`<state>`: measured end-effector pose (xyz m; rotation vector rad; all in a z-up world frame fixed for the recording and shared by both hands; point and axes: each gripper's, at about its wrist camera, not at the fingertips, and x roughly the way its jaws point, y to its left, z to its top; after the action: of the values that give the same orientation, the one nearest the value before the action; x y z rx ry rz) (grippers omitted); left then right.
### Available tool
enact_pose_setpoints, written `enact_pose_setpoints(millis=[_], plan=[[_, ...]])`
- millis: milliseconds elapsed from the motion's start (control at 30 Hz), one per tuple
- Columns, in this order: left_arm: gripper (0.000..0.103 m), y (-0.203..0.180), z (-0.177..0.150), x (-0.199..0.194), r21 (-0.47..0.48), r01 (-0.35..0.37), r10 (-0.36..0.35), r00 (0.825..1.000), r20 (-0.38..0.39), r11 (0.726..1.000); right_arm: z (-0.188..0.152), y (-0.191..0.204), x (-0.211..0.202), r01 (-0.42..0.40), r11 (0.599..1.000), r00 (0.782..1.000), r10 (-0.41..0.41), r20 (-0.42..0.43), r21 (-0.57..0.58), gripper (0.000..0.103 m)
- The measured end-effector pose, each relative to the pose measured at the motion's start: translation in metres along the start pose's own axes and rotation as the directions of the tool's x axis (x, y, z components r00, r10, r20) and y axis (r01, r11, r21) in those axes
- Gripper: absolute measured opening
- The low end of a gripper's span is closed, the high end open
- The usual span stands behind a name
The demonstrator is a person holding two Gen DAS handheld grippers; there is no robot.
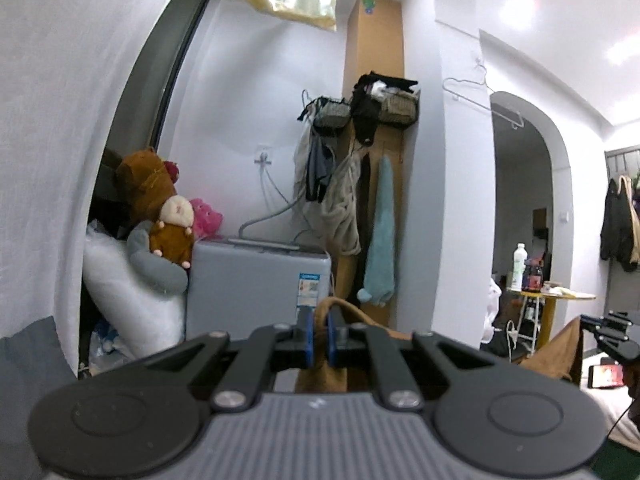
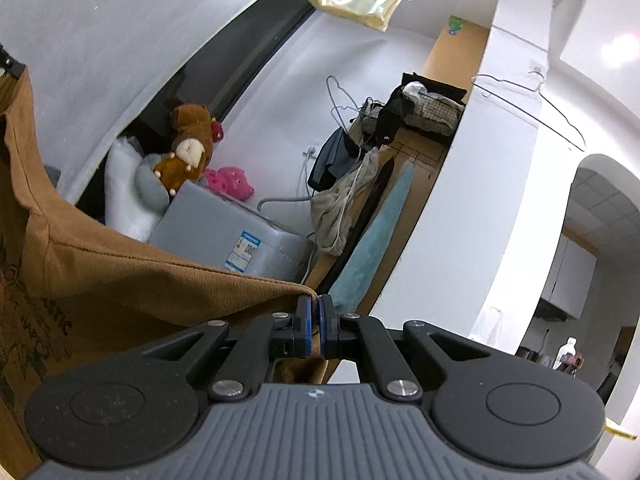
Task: Fold clothes
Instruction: 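Grasp the sweatshirt hem with the right gripper while the left gripper lifts the sweatshirt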
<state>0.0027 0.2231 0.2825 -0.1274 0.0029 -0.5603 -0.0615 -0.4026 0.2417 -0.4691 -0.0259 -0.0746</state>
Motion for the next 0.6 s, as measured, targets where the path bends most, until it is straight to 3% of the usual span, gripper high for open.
enact_pose_setpoints(millis=[133, 400, 600], plan=[[0.007, -0.014, -0.007, -0.023, -0.011, 0.013, -0.013, 1.000, -0.002, 1.000, -0.002, -0.005, -0.025, -0.003, 1.000, 1.000, 0.003, -0.006, 0.000, 0.003], [0.007, -0.050, -0.007, -0.077, 0.055, 0.008, -0.012, 0.998, 0.069, 0.998, -0.007, -0.001, -0.068, -0.015, 1.000, 1.000, 0.015, -0.026, -0.009, 0.003], [0.007, -0.034, -0.023, -0.062, 0.017, -0.006, 0.006, 1.000, 0.005, 1.000, -0.013, -0.001, -0.071, -0.005, 1.000, 0.998, 0.006, -0.055, 0.005, 0.003]])
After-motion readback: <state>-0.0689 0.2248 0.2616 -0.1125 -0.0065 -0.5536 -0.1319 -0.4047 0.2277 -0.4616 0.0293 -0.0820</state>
